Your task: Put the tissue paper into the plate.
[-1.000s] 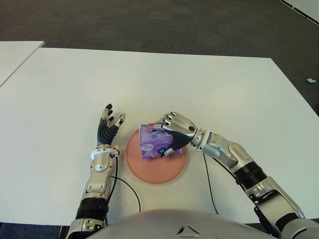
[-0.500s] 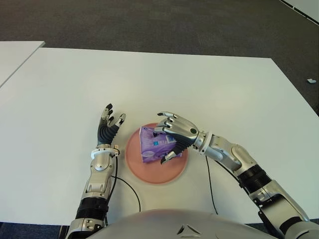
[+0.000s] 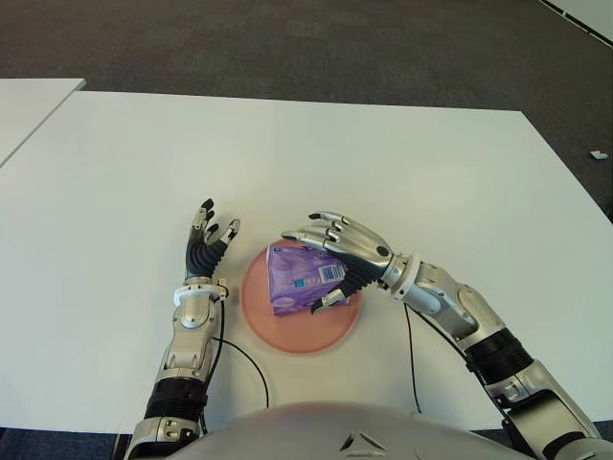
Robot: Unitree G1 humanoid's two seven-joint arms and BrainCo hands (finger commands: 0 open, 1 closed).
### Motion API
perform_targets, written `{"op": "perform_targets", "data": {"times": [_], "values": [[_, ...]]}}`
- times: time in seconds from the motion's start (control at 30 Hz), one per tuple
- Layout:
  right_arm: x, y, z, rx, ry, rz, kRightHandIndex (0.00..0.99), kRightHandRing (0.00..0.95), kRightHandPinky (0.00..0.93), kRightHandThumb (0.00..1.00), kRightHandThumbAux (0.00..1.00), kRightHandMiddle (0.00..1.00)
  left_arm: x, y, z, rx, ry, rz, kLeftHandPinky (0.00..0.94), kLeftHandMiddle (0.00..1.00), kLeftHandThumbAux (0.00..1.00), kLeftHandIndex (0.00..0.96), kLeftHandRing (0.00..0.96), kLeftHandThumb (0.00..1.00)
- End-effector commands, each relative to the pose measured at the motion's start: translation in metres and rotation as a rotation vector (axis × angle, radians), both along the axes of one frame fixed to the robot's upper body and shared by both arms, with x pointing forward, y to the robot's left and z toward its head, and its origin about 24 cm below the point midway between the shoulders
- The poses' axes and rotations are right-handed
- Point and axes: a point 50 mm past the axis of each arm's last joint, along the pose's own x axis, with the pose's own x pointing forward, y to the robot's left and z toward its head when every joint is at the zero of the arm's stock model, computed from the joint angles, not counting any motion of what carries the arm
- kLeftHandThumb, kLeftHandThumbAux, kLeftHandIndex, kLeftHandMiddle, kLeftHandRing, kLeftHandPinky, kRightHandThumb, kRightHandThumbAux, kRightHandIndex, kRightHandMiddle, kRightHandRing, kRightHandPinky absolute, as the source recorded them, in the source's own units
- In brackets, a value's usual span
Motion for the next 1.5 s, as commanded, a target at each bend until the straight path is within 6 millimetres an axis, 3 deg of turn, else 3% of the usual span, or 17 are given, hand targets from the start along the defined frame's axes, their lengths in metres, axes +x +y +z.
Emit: {"op": "perform_targets", "data": {"times": [0.03,0.4,0.57,0.67,0.77,0.87,1.0,1.13,1.5], "values": [[0.003,-0.006,0.007,0.076,0.019,-0.055,0.0,0.0,0.0,0.093,0.326,0.0,-0.014,0.004,-0.021,0.015,0.113,0.008,0.0,0.0,0.62,0.0,0.0,0.0],[0.024,-0.025,0.039,0.325,0.094,-0.174,0.0,0.0,0.0,0.092,0.318,0.0,-0.016,0.003,-0.02,-0.017,0.102,0.002,0.0,0.0,0.59,0.0,0.0,0.0],[0.032,-0.038,0.049,0.548,0.11,-0.257,0.0,0.0,0.0,0.098,0.304,0.0,-0.015,0.002,-0.019,-0.034,0.101,0.004,0.0,0.0,0.57,0.0,0.0,0.0],[0.037,-0.052,0.043,0.777,0.133,-0.379,0.0,0.0,0.0,0.095,0.293,0.0,-0.016,0.002,-0.018,-0.038,0.098,0.007,0.0,0.0,0.561,0.0,0.0,0.0],[0.04,-0.078,0.021,0.993,0.185,-0.504,0.0,0.0,0.0,0.085,0.316,0.0,-0.017,0.001,-0.017,-0.039,0.094,0.006,0.0,0.0,0.557,0.0,0.0,0.0],[0.037,-0.082,0.015,1.108,0.188,-0.555,0.0,0.0,0.0,0.074,0.354,0.0,-0.017,0.001,-0.017,-0.039,0.092,0.004,0.0,0.0,0.557,0.0,0.0,0.0],[0.031,-0.081,0.005,1.181,0.203,-0.596,0.0,0.0,0.0,0.059,0.417,0.0,-0.018,0.001,-0.016,-0.036,0.091,0.0,0.0,0.0,0.556,0.0,0.0,0.0],[0.018,-0.072,-0.025,1.246,0.29,-0.685,0.0,0.0,0.0,0.047,0.472,0.0,-0.02,0.002,-0.015,-0.026,0.09,-0.007,0.0,0.0,0.557,0.0,0.0,0.0],[0.006,-0.067,-0.07,1.272,0.403,-0.916,0.0,0.0,0.0,0.025,0.558,0.0,-0.021,0.004,-0.015,-0.024,0.093,-0.022,0.0,0.0,0.56,0.0,0.0,0.0]]}}
